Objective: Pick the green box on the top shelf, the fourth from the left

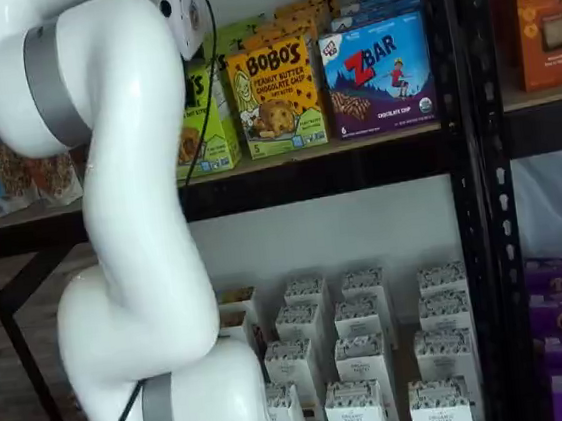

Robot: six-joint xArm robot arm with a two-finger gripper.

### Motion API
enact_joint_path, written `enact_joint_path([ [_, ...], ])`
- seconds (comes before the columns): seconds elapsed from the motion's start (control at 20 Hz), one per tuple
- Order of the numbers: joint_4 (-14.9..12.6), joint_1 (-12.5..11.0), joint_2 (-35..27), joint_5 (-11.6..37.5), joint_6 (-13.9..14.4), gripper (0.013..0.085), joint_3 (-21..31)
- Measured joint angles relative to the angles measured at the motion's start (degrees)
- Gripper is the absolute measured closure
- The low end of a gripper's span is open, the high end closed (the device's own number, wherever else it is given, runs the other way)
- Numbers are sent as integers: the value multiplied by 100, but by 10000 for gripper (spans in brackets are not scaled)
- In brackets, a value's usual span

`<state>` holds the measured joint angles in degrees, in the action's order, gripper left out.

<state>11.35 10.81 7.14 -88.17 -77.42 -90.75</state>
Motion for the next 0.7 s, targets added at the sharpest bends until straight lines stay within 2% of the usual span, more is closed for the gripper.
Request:
enact_joint_path([
  [0.6, -42, 20, 28, 50, 16, 330, 30],
  [0.7, -39, 17, 39, 60, 13, 410, 45],
])
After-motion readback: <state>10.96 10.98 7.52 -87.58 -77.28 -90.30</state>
